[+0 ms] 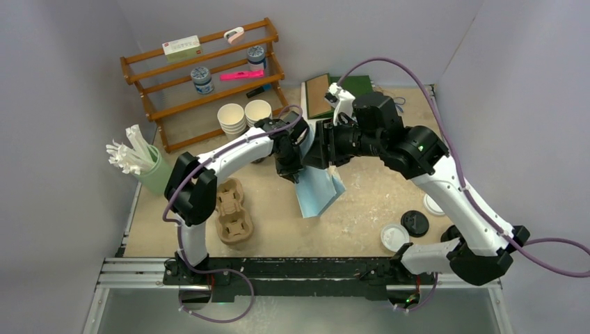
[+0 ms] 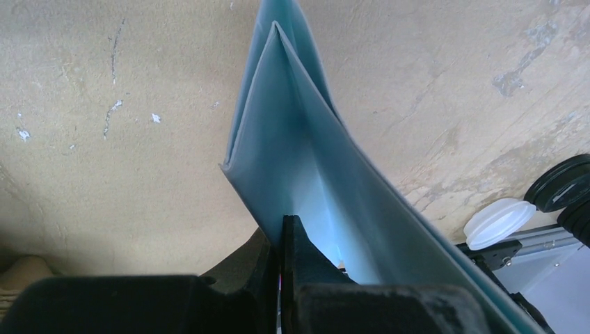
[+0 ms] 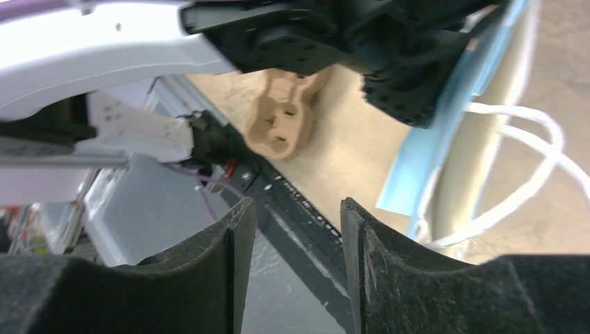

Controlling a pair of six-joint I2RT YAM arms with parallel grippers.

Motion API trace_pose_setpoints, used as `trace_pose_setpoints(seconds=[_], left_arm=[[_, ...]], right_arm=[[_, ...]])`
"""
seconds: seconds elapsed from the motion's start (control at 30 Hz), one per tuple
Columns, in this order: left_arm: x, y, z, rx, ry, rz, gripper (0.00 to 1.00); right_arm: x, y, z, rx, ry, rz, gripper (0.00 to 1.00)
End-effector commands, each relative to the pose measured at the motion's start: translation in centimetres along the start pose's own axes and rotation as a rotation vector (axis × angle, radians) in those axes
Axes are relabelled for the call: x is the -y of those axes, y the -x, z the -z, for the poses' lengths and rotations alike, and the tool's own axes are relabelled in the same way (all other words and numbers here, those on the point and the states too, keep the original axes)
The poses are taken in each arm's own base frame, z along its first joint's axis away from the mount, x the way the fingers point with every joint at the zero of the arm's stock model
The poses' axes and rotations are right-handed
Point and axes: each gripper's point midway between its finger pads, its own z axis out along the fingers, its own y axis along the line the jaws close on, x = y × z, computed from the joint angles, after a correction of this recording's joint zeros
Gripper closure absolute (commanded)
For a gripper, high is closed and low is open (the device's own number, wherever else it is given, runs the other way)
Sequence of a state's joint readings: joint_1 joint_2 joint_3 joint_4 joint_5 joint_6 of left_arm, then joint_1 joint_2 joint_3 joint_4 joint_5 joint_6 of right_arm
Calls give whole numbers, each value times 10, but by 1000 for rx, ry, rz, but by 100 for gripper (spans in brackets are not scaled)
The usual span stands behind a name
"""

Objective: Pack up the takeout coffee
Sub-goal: Open the takeout bag at the center of the board.

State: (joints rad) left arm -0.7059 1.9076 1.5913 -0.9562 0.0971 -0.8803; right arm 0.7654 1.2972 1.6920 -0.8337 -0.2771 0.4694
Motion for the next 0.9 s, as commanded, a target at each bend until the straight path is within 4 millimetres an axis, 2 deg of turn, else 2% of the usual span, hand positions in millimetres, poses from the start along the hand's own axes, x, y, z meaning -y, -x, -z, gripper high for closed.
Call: trace_pose_setpoints(seconds=[0.0,0.07,0.23,0.37,0.67,0.87], left_arm=[[-5,9,8,38,15,8,100],[-8,7,8,35,15,4,100],[-11,6,11,41,13,-2,100],[-15,4,15,55,15,-9,100],[-20,3,20,73,10,-21,100],[-19,0,21,67,-5,-37,100]], right_arm=[[41,-3,-3,-2,-225,-47,48],[54,-5,-5,-27,-295,-43,48],[62,-4,-14,-47,-327,-22,47],[74,-1,-22,-41,-378,-6,50],[88,10,-27,-31,-446,59,56],[91,6,-39,-53,-427,78,59]])
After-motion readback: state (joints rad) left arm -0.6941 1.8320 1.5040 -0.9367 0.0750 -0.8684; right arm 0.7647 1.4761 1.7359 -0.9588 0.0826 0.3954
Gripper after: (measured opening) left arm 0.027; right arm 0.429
